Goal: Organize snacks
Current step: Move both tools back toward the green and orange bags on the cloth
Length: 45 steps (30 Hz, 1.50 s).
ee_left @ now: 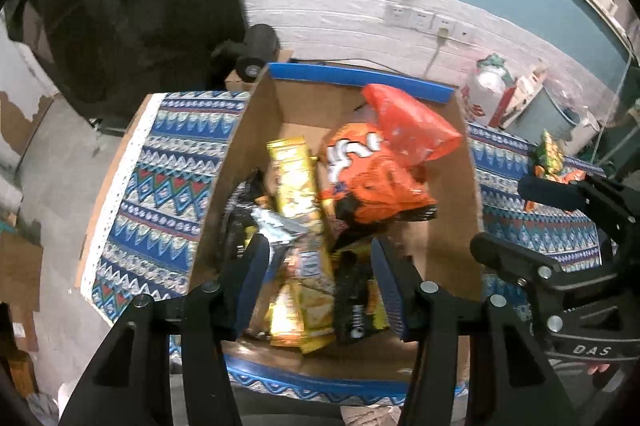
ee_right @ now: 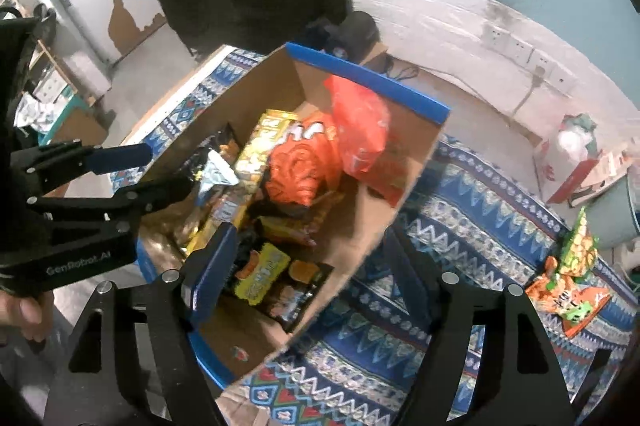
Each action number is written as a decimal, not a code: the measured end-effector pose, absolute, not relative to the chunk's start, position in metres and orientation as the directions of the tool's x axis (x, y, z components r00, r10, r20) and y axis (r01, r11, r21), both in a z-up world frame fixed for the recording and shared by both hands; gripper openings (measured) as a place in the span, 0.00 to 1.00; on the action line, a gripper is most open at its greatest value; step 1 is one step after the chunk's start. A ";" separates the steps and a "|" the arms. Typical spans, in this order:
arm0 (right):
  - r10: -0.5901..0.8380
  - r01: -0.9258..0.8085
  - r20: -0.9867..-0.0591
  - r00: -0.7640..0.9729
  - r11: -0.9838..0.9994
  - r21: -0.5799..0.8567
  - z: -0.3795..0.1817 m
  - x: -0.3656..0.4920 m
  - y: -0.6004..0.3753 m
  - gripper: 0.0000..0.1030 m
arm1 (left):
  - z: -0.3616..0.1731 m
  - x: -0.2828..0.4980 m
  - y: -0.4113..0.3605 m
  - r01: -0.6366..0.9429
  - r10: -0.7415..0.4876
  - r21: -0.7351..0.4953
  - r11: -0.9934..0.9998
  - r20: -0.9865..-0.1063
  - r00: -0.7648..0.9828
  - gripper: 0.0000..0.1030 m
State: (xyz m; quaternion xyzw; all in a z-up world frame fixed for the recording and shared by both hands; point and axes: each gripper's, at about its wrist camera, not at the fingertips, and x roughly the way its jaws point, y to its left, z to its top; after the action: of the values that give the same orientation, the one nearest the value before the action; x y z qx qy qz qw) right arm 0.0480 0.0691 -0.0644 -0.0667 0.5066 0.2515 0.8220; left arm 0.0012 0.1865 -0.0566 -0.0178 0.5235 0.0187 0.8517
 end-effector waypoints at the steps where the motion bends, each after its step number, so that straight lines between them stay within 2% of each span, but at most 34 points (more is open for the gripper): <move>1: 0.341 -0.477 -0.868 0.362 0.868 0.142 -0.065 0.048 0.066 0.74 | -0.057 0.002 0.181 -0.039 0.007 -0.012 0.999 -0.893 0.450 0.54; 9: 0.301 -0.434 -0.868 0.394 0.894 0.112 -0.059 0.045 0.029 0.74 | -0.056 0.007 0.141 0.044 -0.017 0.004 0.999 -0.893 0.450 0.58; 36: 0.154 -0.244 -0.856 0.494 0.969 0.033 -0.049 0.023 -0.110 0.74 | -0.061 0.028 0.020 0.235 -0.052 0.055 0.970 -0.903 0.427 0.58; 40: 0.116 -0.224 -0.856 0.504 0.975 0.000 -0.052 0.024 -0.132 0.74 | -0.064 0.034 0.007 0.251 -0.057 0.057 0.966 -0.904 0.424 0.63; 45: 0.086 -0.211 -0.863 0.498 0.977 -0.024 -0.058 0.029 -0.159 0.74 | -0.067 0.049 -0.012 0.283 -0.076 0.045 0.958 -0.913 0.402 0.63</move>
State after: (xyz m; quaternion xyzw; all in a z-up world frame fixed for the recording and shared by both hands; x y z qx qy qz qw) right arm 0.0286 -0.1592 -0.0575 -0.0633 0.4936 0.0860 0.8631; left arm 0.0491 -0.0124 -0.0672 0.0968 0.5362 -0.1079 0.8315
